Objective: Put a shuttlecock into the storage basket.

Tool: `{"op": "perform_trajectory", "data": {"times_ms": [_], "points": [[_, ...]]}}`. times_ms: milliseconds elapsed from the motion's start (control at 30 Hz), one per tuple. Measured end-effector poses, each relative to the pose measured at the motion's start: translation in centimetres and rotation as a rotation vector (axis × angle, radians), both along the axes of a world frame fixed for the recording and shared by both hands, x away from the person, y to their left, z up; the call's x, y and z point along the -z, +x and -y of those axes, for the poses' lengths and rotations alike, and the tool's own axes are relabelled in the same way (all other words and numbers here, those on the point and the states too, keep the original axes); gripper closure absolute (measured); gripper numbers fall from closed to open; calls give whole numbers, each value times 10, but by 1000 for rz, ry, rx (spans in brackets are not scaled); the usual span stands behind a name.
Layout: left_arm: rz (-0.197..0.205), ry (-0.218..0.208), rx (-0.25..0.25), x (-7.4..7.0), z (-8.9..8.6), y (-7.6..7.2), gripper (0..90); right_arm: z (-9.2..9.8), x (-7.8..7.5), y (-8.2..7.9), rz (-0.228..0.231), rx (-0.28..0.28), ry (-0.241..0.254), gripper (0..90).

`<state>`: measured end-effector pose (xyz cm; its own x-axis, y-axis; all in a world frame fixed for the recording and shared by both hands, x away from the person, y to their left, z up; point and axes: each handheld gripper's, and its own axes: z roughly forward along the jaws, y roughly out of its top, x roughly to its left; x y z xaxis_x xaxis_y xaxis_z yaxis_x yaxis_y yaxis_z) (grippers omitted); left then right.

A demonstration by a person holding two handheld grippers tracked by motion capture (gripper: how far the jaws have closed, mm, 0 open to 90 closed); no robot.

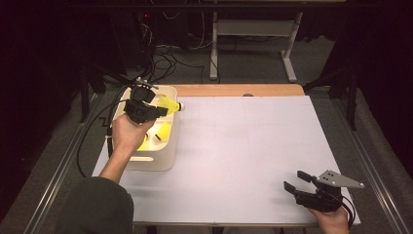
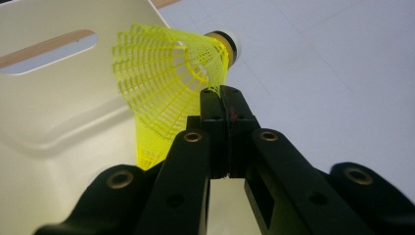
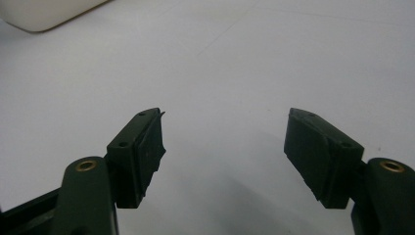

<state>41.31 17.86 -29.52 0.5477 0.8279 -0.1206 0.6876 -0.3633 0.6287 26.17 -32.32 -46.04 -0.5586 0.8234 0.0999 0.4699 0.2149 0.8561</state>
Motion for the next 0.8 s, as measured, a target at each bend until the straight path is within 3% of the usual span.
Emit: {"op": "perform_trajectory", "data": {"times_ms": [633,800], "points": [[1,-24,-20,1,-8,1,896,0,0,0,-1,-7,-4,313],[5,-47,-21,0,-11,1,896,0,0,1,0,-9,-4,313]]}}
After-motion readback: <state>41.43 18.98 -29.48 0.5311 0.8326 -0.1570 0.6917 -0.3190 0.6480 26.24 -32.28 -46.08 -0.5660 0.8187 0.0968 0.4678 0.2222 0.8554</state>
